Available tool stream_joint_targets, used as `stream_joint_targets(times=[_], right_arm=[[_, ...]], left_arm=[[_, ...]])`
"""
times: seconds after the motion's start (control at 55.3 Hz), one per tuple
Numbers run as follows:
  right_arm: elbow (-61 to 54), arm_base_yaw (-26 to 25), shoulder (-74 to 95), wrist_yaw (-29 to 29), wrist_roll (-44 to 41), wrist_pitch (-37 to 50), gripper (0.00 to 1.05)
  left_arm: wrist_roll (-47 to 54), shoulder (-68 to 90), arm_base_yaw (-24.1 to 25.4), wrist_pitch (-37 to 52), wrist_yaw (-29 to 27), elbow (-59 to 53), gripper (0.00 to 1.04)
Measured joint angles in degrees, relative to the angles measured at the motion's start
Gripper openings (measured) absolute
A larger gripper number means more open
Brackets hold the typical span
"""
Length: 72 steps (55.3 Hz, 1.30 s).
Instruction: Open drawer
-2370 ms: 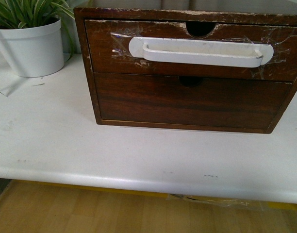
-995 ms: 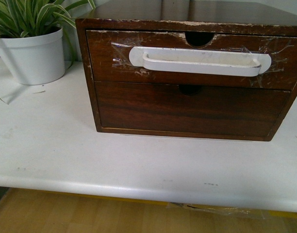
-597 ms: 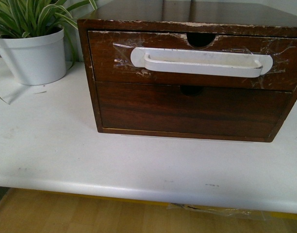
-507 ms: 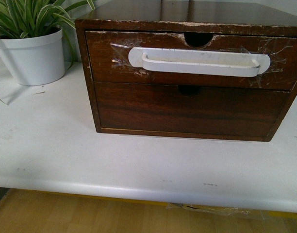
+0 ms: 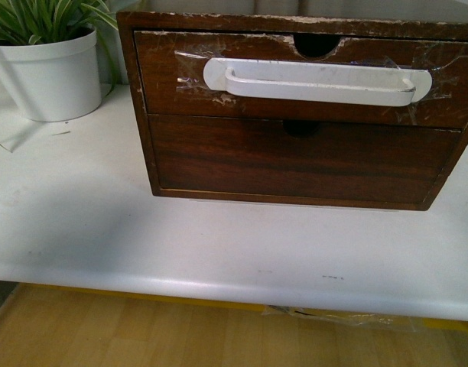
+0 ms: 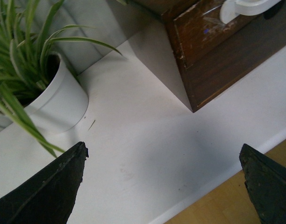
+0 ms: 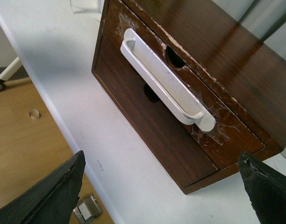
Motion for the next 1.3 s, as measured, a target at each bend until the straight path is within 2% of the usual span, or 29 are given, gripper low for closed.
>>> stream_joint_targets(times=[0.217,0.452,0.868,1.14,1.303], right_arm=[[8.0,0.7,8.8,-0.1,-12.1,-7.6,0.96],[11.9,3.3,14.8,1.4,-18.7,-10.4,0.96],[15.6,8.5,22.8,5.0,-24.7,-11.6,0.96],[18.1,6.8,26.5,5.0,-25.9,-11.7,0.96],[18.5,5.4,26.8,4.8,-26.7,-12.4,0.96]], left_arm=[[10.4,11.4,-5.1,-9.2,2.3,11.9,0.99],[15.4,20.8,-8.7,-15.0,2.7,21.5,0.99],[16.6,31.6,-15.0,-19.5,4.2,32.8,0.99],[16.9,33.7,-23.3,-22.4,4.9,35.9,0.99],[17.4,35.7,-25.9,-22.1,4.1,37.0,0.99]])
